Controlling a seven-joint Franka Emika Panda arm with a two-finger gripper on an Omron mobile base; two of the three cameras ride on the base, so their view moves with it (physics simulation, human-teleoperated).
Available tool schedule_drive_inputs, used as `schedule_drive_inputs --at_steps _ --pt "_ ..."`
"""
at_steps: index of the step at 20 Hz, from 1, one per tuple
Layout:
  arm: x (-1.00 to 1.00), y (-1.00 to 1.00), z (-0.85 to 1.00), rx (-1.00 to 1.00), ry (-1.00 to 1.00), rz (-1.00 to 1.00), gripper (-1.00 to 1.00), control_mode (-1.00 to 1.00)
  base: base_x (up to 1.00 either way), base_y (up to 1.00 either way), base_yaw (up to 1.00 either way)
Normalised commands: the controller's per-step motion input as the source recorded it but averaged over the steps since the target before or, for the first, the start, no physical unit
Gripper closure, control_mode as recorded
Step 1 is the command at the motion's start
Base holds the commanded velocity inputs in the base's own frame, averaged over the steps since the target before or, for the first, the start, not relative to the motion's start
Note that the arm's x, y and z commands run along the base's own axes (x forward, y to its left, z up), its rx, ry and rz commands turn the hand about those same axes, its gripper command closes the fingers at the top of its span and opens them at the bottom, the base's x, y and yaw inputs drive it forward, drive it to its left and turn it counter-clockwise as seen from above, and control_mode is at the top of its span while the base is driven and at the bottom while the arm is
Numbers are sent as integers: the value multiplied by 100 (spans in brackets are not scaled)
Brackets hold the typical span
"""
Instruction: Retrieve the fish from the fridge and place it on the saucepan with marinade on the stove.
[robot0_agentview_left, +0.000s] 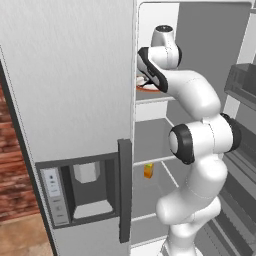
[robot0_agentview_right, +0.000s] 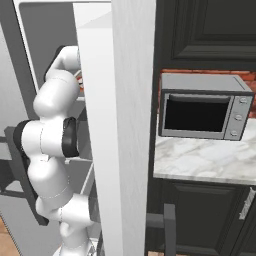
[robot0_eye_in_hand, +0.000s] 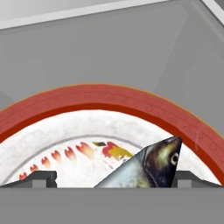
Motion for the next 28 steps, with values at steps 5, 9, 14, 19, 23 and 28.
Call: schedule_drive_inputs --at_steps 5,9,14,19,23,28 --pt "0 0 0 0 2 0 -100 -100 0 0 0" --pt "0 0 0 0 4 0 -100 -100 0 0 0" --pt "0 0 0 0 5 0 100 -100 0 0 0" --pt "0 0 -2 0 4 0 100 -100 0 0 0" --pt "0 0 -1 0 4 0 100 -100 0 0 0" --pt "0 0 0 0 0 0 100 -100 0 0 0"
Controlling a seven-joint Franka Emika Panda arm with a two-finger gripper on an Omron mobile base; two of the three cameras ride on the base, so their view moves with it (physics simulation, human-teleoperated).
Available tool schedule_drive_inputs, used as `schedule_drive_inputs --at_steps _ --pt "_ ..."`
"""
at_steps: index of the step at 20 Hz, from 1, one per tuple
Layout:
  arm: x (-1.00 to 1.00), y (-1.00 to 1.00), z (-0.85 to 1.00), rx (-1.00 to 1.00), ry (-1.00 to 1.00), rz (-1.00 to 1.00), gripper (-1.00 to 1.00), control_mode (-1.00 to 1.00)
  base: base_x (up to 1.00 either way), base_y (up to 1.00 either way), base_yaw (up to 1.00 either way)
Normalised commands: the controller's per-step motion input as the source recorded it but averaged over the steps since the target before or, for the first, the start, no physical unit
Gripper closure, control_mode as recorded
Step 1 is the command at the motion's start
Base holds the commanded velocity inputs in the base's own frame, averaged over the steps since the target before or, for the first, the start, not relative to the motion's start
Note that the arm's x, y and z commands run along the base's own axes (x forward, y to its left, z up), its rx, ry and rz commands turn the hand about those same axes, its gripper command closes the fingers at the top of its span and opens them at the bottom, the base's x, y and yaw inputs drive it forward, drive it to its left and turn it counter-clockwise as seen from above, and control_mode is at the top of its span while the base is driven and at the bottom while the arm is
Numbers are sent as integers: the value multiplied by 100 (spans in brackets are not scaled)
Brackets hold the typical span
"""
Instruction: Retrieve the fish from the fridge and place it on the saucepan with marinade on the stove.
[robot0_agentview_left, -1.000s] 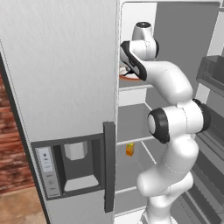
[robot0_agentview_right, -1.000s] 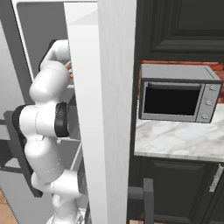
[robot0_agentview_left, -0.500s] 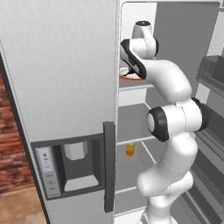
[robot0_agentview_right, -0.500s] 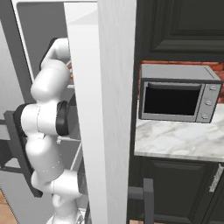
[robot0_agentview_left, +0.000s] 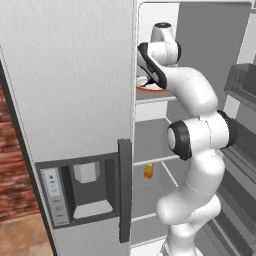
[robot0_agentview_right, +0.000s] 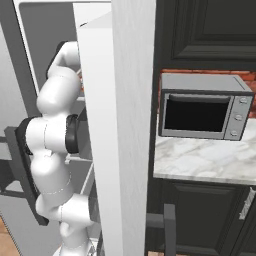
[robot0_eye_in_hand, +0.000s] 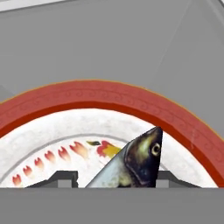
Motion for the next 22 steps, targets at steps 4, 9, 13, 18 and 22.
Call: schedule_drive_inputs --at_steps 4,9,13,18,22 --pt "-9 -9 9 0 0 0 100 -100 0 0 0" --pt "-32 -9 3 0 -1 0 100 -100 0 0 0" --pt "-53 -5 0 0 -7 0 100 -100 0 0 0" --pt "-53 0 3 0 -7 0 100 -100 0 0 0" --pt "-91 0 4 0 -1 0 100 -100 0 0 0"
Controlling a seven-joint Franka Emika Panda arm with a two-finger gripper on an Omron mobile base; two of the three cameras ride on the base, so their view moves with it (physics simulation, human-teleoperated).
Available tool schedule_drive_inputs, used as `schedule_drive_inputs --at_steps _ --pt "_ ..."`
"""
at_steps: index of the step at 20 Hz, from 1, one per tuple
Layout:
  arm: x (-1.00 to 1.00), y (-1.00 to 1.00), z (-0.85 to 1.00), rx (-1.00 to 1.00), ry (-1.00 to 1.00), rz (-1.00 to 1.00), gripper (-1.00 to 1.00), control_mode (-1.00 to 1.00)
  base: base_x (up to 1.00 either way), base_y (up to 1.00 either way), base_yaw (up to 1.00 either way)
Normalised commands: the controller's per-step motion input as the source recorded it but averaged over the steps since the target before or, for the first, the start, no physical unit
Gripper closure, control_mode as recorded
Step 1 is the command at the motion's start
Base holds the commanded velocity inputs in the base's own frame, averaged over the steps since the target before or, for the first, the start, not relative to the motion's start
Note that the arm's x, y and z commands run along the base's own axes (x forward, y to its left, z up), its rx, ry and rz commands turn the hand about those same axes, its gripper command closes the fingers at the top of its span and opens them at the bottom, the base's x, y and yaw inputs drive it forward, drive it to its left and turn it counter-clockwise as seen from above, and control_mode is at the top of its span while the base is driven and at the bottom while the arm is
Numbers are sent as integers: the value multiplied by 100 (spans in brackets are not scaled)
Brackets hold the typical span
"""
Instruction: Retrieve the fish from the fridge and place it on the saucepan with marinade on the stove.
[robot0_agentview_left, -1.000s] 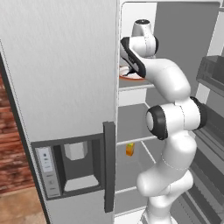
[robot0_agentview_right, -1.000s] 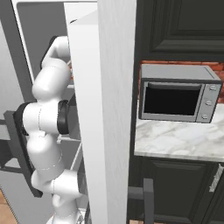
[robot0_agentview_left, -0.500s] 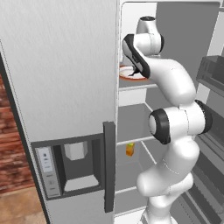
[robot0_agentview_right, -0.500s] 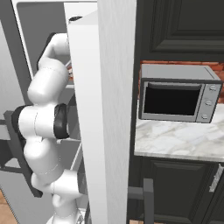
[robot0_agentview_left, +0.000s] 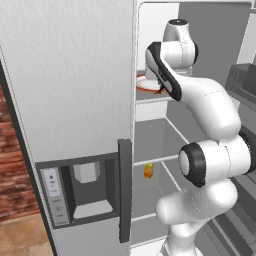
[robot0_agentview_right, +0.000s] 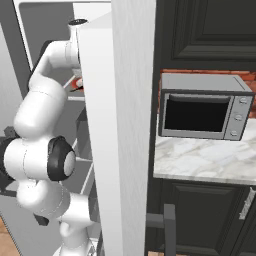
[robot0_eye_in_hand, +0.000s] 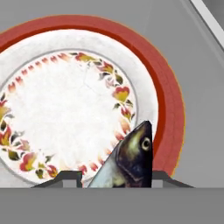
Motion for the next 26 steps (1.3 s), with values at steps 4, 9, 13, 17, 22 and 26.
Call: schedule_drive_inputs --at_steps 4,9,13,17,22,26 --pt "-100 0 2 0 0 0 100 -100 0 0 0" --pt "-100 0 0 0 2 0 100 -100 0 0 0" --pt "-97 0 0 0 7 0 100 -100 0 0 0" --pt "-59 7 -5 0 10 5 100 -100 0 0 0" --pt "-50 9 -14 0 10 5 100 -100 0 0 0" --pt "-40 12 -3 0 10 1 100 -100 0 0 0"
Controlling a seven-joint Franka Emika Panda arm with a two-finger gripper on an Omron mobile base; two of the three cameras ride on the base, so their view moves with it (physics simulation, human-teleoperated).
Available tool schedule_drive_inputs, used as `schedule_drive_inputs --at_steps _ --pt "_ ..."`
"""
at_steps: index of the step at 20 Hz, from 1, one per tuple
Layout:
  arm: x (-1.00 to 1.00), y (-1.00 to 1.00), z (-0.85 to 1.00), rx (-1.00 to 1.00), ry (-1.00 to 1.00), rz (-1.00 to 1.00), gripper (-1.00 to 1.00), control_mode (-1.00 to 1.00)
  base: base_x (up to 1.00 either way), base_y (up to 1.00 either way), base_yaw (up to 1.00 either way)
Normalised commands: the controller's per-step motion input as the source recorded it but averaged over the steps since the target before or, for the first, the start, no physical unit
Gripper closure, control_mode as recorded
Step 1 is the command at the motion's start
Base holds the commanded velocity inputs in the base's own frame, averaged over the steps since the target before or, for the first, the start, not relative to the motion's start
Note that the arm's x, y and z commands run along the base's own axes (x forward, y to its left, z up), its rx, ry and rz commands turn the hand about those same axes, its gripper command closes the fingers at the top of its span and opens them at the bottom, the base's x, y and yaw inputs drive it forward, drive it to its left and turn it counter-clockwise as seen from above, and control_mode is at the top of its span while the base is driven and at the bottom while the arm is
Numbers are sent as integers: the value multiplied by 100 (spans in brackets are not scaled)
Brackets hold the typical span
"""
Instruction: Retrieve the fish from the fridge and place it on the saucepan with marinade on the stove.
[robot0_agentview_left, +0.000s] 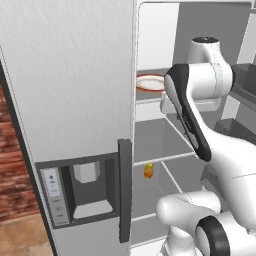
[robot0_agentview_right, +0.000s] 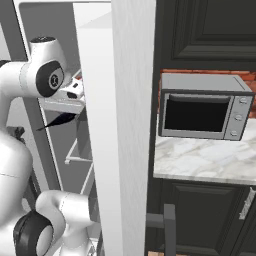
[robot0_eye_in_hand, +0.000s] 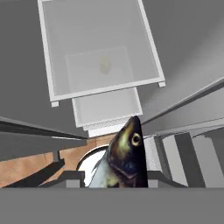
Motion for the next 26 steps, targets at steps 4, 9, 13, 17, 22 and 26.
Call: schedule_drive_inputs --at_steps 4,9,13,17,22,26 --pt "-41 10 -1 0 10 0 100 -100 0 0 0" --pt "-30 0 -6 0 4 1 100 100 -24 0 0" --pt "0 0 0 0 0 0 100 100 -97 8 0" --pt "0 0 0 0 0 0 100 100 -100 58 -4" --pt "0 0 0 0 0 0 100 100 -86 78 -19" --pt "0 0 0 0 0 0 100 100 -68 9 -69"
